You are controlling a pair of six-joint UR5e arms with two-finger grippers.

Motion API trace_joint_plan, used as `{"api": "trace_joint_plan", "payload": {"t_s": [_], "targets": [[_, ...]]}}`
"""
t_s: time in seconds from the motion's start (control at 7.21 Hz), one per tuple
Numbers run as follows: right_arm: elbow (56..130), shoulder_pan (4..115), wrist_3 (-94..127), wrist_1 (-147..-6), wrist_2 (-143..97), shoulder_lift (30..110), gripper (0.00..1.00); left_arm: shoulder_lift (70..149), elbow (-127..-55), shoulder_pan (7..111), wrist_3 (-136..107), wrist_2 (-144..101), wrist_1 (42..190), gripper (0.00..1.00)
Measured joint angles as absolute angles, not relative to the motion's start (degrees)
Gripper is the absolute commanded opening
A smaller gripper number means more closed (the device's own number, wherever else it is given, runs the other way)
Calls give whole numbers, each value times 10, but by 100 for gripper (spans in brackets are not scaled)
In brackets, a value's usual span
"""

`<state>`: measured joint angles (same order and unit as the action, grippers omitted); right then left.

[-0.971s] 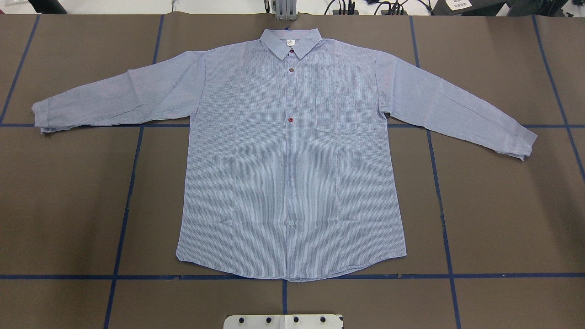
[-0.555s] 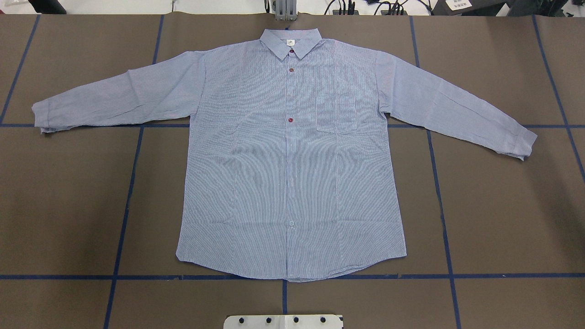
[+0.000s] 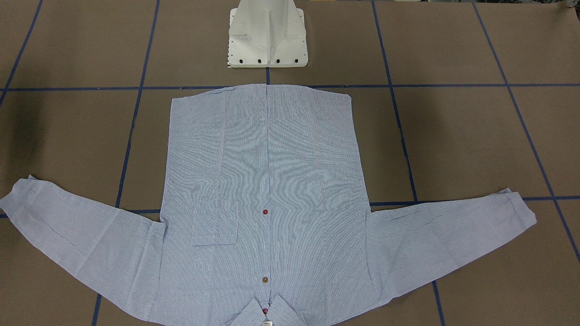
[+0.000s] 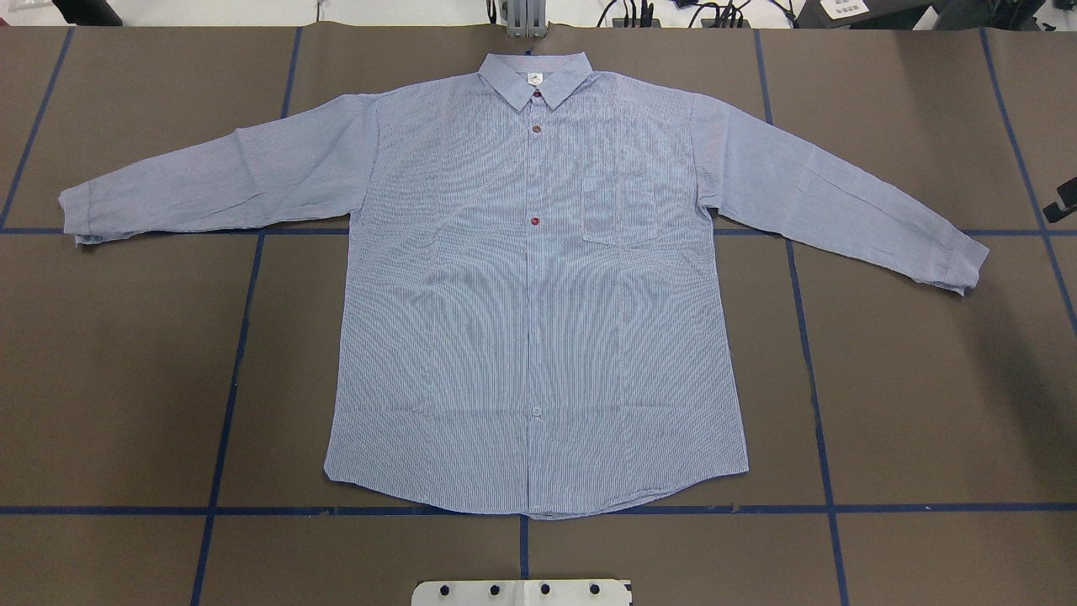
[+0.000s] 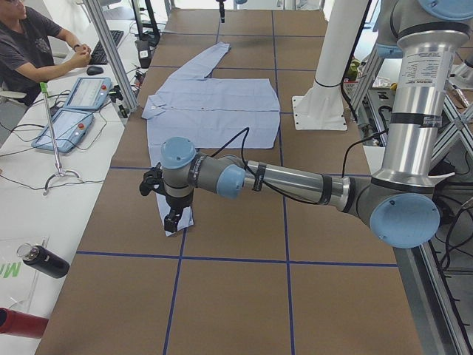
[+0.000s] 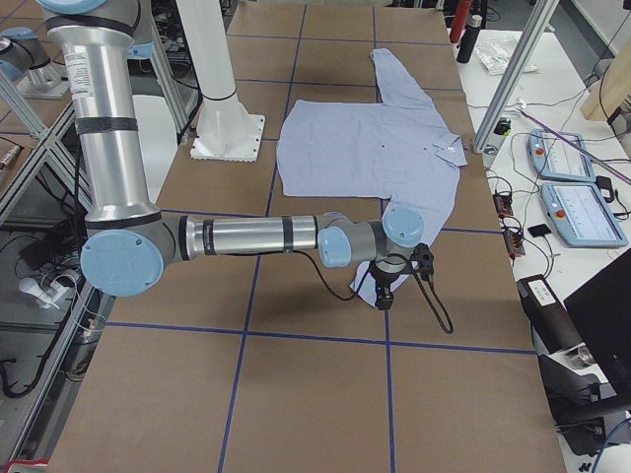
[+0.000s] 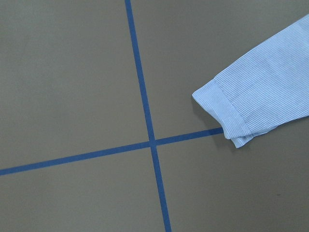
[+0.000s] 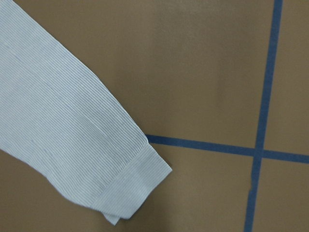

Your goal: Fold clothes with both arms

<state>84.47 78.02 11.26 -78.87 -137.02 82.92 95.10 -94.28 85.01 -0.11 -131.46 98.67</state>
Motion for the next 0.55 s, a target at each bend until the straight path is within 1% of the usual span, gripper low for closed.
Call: {"api": "trace_joint_plan", "payload": {"t_s": [0.28,0.55], "targets": [[791,741,223,-655,-1361,823,100,951,-946,847,-1,-1317,997,99],[770,706,266,-601,-1336,823,100,952,-951,846,-1,-1318,997,99]]}}
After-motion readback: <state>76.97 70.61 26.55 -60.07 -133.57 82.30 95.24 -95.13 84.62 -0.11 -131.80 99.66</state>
